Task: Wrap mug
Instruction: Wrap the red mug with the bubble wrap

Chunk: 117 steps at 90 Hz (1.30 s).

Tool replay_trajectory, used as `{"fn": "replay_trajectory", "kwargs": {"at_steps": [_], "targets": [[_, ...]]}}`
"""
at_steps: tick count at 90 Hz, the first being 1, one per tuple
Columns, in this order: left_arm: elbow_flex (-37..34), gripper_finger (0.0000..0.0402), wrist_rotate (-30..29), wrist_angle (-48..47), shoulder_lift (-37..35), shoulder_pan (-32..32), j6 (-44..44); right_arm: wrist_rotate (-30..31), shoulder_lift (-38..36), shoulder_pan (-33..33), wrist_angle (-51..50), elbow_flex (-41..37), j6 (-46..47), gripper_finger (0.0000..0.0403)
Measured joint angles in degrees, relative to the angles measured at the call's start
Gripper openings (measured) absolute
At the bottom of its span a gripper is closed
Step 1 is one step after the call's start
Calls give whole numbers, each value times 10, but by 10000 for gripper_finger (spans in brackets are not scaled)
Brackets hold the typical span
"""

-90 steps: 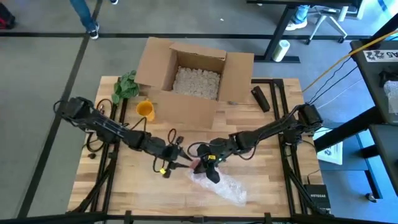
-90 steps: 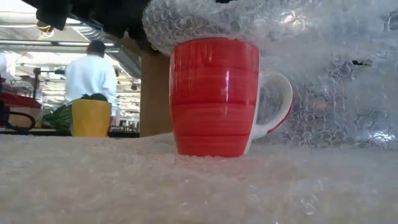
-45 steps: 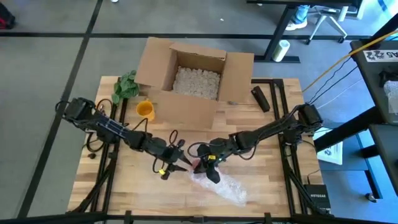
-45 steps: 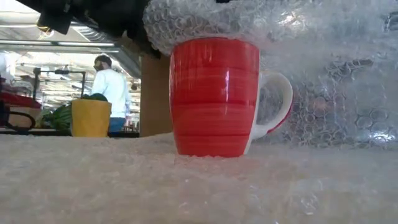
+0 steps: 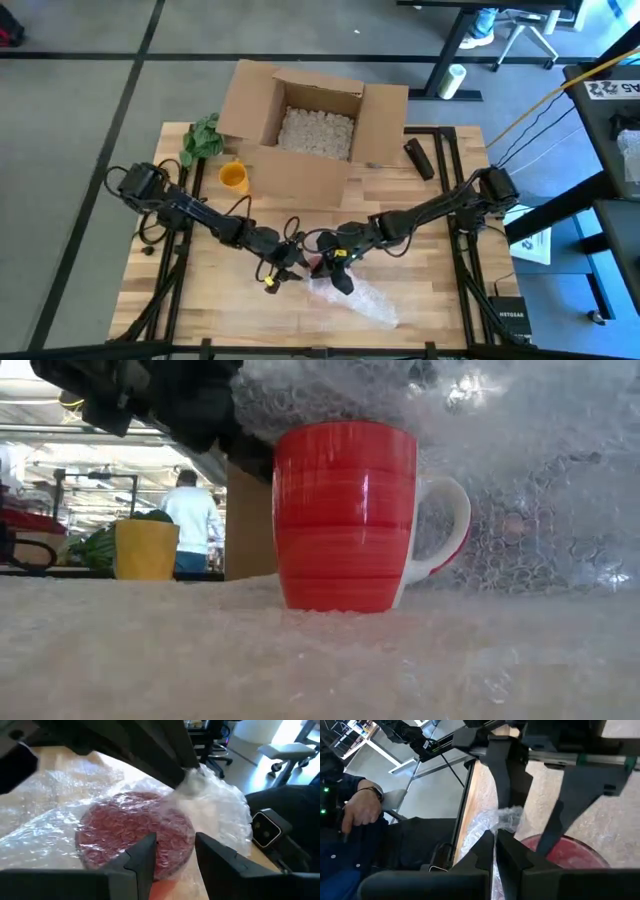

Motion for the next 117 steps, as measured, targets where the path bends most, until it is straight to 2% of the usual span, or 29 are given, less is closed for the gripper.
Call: {"fn": "replay_trajectory", "kwargs": {"at_steps": [28,46,64,71,79,88,101,117], "targets": [[1,121,0,-14,-1,1,-9,-8,-13,1,-2,16,-13,1],[1,121,-1,-18,-1,1,-9,-29,-16,2,-94,62,-30,4],[2,121,-1,-28,-2,1,-9,-45,-23,12,-120,83,-28,56],[2,121,-1,-29,-2,1,-9,-34,-33,17,-175,85,0,78],[1,121,-1,-30,-2,1,-9,10,-39,25,-265,85,34,87],[1,121,-1,-31,-1,3,-9,42,-39,34,-309,84,53,72],[1,121,0,-32,-1,6,-10,52,-30,38,-288,84,40,12],[0,121,-1,-29,-1,6,-12,53,-5,15,-269,84,26,3]]}}
